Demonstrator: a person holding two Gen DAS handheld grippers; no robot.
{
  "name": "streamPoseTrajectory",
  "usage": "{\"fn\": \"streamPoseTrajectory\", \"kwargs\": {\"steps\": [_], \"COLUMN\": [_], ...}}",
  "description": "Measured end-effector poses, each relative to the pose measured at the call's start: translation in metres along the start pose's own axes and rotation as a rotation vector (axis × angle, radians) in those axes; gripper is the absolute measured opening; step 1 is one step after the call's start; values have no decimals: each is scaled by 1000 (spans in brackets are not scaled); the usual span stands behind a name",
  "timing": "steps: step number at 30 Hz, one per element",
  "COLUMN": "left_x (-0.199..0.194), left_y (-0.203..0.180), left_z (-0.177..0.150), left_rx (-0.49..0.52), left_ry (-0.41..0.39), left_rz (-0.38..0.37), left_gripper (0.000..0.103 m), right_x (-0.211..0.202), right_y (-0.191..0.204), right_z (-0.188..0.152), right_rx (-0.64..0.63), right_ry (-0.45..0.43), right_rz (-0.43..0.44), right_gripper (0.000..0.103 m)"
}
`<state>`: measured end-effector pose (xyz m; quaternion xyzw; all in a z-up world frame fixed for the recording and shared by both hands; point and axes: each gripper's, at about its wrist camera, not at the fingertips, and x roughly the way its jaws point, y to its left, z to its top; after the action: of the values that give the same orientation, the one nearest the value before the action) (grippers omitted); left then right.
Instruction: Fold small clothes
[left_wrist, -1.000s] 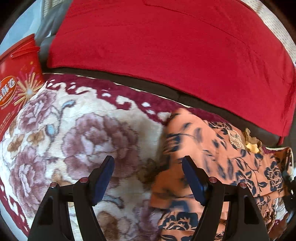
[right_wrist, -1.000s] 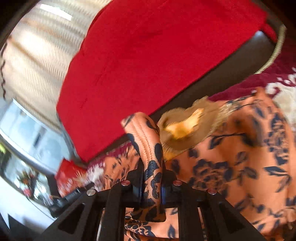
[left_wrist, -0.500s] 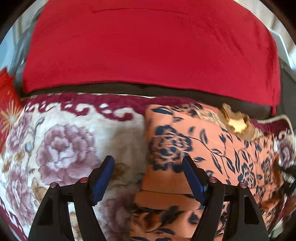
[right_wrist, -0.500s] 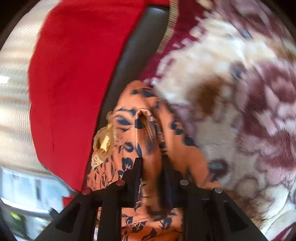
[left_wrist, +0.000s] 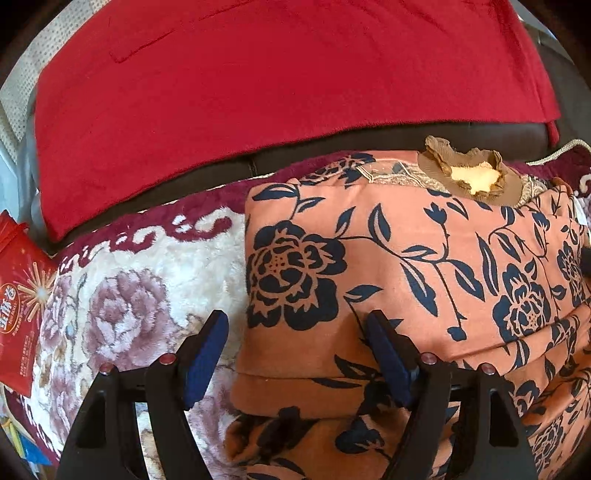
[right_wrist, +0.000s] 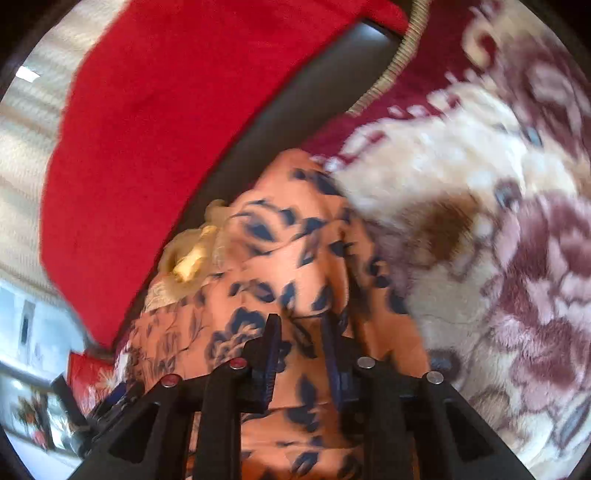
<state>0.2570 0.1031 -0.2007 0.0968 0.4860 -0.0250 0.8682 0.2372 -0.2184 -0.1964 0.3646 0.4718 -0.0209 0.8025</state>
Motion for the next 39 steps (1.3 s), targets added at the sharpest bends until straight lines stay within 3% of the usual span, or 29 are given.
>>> {"fn": "streamPoseTrajectory", "kwargs": {"steps": [2,4,6,9,13,21,24,26,32,33,35,36,39], "left_x": [-5,-13,-16,-2,17,-11,0,6,-24,-24,-8,-7,-24], "left_y": [5,10,10,7,4,13,10,10,6,3,-6,-8,-6], "left_z": [1,3,5,8,6,4,-3,-7,-8,-10,-15,-18,-21], "left_rx": [-19,-37,-54,-63,-82,-101,-77,-90,-86,-69,-16,-11,-15], "left_ry": [-19,-59,-78,-41,26,-49,17,44,-35,-27,31,35,-4], "left_rz": [-13,-29,-53,-36,-16,-74,-9,-22,-40,-25,14,17,-5], "left_gripper": [79,78,78,78,79,79,79,79,79,79,79,79,79], "right_x": [-17,-44,-55,-33,10,-41,-44,-23,-42,-44,-39,-36,-51], "right_y": [1,12,22,27,15,30,29,24,24,25,24,24,30], "right_z": [6,8,9,8,11,-10,-20,-29,-36,-39,-48,-50,-59], "right_rx": [7,-77,-135,-142,-92,-155,-170,-167,-212,-227,-242,-249,-302], "right_ry": [-63,-207,-255,-169,-48,-78,-14,55,19,20,63,91,56], "right_rz": [-3,-61,-14,38,-34,65,18,-43,20,21,0,16,3], "right_gripper": [26,27,27,27,26,27,27,27,27,28,49,49,50]}}
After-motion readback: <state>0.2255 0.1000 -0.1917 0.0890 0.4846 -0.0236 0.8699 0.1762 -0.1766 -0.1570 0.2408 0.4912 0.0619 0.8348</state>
